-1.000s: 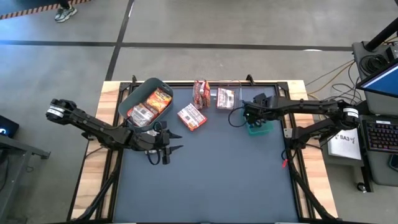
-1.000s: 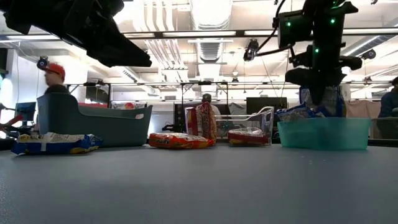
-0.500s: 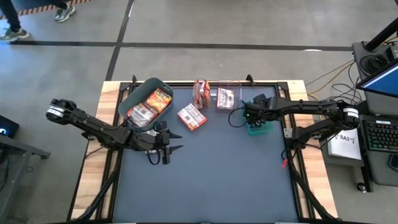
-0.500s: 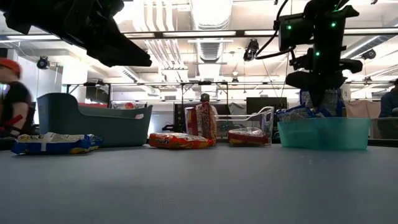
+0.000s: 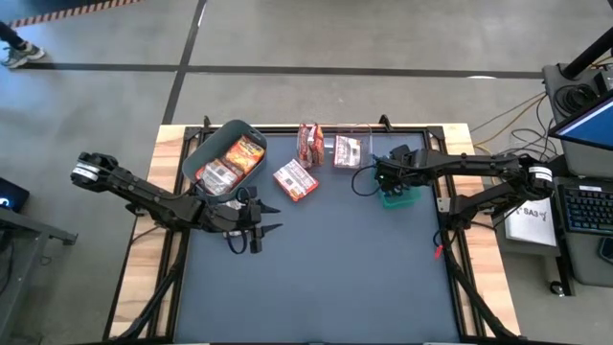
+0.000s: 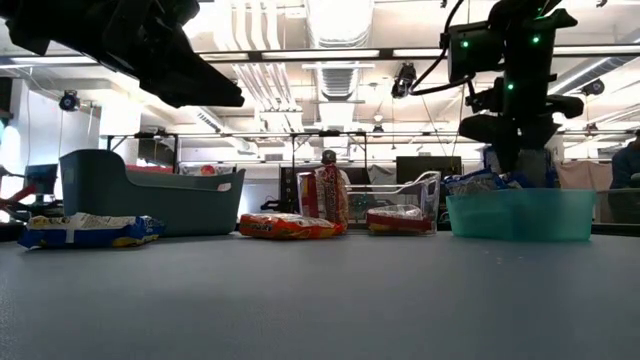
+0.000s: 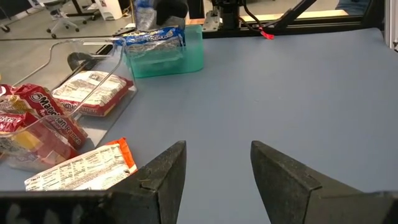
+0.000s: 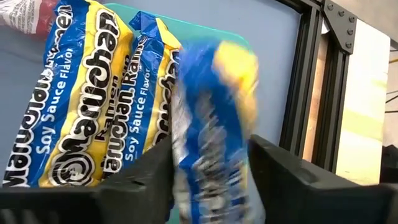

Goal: Sort Maruchan noodles
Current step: Put the blue noodle pack into the green bin, then put the orange noodle pack into the gray bin

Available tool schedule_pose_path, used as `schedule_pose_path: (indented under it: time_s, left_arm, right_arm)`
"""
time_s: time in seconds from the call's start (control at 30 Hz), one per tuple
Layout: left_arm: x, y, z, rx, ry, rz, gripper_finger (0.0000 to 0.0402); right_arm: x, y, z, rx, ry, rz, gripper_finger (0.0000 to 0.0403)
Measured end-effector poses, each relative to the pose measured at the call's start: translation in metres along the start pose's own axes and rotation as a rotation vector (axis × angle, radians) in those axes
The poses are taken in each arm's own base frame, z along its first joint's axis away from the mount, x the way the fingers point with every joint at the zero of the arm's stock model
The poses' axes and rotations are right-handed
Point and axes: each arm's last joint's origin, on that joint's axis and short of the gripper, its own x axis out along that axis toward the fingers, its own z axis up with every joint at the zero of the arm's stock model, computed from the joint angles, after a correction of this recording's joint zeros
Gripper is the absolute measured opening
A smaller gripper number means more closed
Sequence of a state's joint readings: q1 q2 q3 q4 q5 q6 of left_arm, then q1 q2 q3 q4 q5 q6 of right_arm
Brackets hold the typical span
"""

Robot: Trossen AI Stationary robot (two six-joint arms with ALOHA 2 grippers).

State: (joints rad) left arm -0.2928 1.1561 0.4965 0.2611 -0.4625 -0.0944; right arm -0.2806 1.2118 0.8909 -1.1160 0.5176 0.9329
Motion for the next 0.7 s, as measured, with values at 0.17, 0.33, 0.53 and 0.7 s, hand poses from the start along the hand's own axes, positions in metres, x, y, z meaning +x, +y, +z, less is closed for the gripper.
schedule_pose_path:
  time_s: [0.17, 0.33, 0.53, 0.7]
  left_arm:
    - [0.0, 0.0, 0.0, 0.001, 0.0, 0.0, 0.0164]
    - [0.0, 0.0, 0.0, -0.003, -0.001, 0.001, 0.0164]
    - [0.0, 0.0, 0.001, -0.007, -0.008, 0.0, 0.0164]
    - [0.0, 0.0, 0.001, -0.009, -0.008, 0.001, 0.0164]
  right_arm:
    - [-0.001, -0.002, 0.002, -0.008, 0.006, -0.01, 0.0231]
    - [-0.012, -0.004, 0.011, -0.019, -0.028, -0.002, 0.0243]
    - [-0.032, -0.005, 0.026, -0.038, -0.097, 0.009, 0.0192]
    - [-0.033, -0.004, 0.026, -0.046, -0.073, 0.037, 0.0086]
